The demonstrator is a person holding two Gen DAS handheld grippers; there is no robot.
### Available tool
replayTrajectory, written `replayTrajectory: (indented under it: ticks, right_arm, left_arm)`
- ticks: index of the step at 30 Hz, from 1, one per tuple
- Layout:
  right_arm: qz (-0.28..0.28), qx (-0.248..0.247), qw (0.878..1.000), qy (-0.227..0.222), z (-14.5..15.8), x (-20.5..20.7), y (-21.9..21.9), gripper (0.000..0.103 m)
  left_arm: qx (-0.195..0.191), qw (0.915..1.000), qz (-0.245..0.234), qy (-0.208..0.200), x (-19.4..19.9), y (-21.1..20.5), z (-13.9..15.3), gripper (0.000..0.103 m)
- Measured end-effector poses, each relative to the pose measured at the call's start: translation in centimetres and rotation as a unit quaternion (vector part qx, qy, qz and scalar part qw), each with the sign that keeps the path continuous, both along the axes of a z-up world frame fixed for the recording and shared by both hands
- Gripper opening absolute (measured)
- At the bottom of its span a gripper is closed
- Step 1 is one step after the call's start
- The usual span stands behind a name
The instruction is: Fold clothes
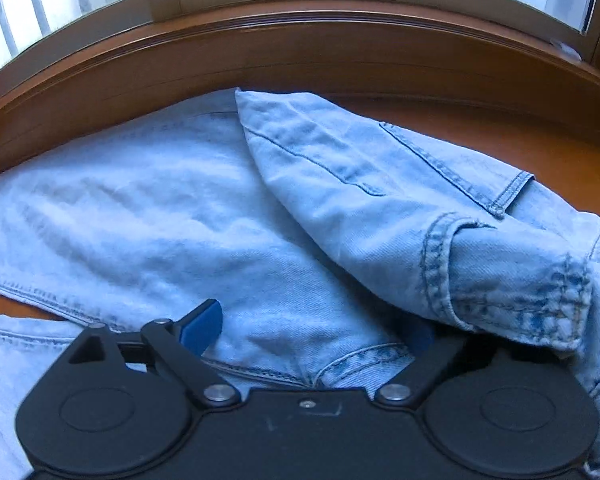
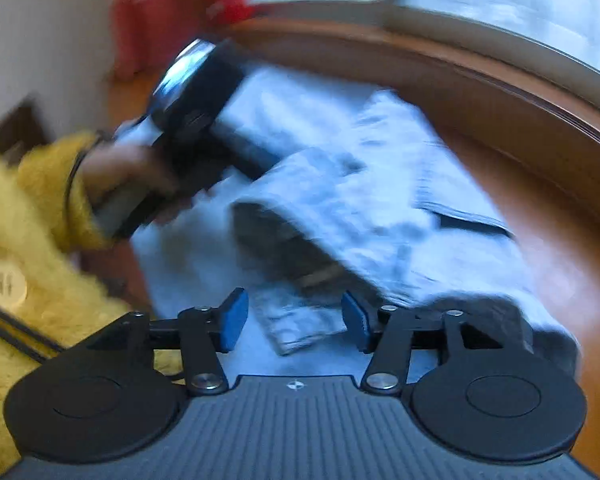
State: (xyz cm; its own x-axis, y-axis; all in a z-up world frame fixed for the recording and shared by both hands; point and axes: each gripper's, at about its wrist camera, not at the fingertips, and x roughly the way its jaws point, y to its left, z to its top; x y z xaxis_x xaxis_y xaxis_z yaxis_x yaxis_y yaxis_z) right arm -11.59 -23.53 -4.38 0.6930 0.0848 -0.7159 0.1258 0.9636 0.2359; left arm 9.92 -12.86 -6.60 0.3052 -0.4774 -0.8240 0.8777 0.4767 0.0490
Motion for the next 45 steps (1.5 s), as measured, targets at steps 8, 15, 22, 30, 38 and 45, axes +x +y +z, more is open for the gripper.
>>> replayTrajectory:
  ticks: [8,15,22,30,38,45]
  right_arm:
    - [-0.181,0.326,0.925,-0.068,-3.1,-1.0,-5.3,0.069]
    - [-0.246,0.395,0.883,-0.067,-6.0,1.0,-5.5,0.067]
    - [-0.256,0.418,0.87,-0.06,-5.5,-2.3,-5.5,0.067]
    - [-0.248,0.427,0.866,-0.079,-6.8,0.2,-4.7,0.071]
    - [-0.27,0.443,0.837,-0.174,-5.9,-1.5,-6.5,0.071]
    - [-0.197,0.408,0.879,-0.144,-4.7,-1.5,-6.2,0.071]
  left_arm:
    - [-0.004,1.0,-0.008,0.001,0.4,0.0,-0.2,0.092]
    - [-0.008,0.9999,-0.012,0.0,0.6,0.2,-0.5,0.093]
    - [-0.007,0.9999,-0.009,0.001,0.7,0.3,-0.5,0.093]
    - [0.001,1.0,-0.009,0.003,0.7,0.1,-0.3,0.093]
    - [0.001,1.0,-0.007,0.001,0.4,0.4,-0.1,0.094]
    - [0.005,1.0,-0.007,-0.001,0.3,0.3,-0.1,0.095]
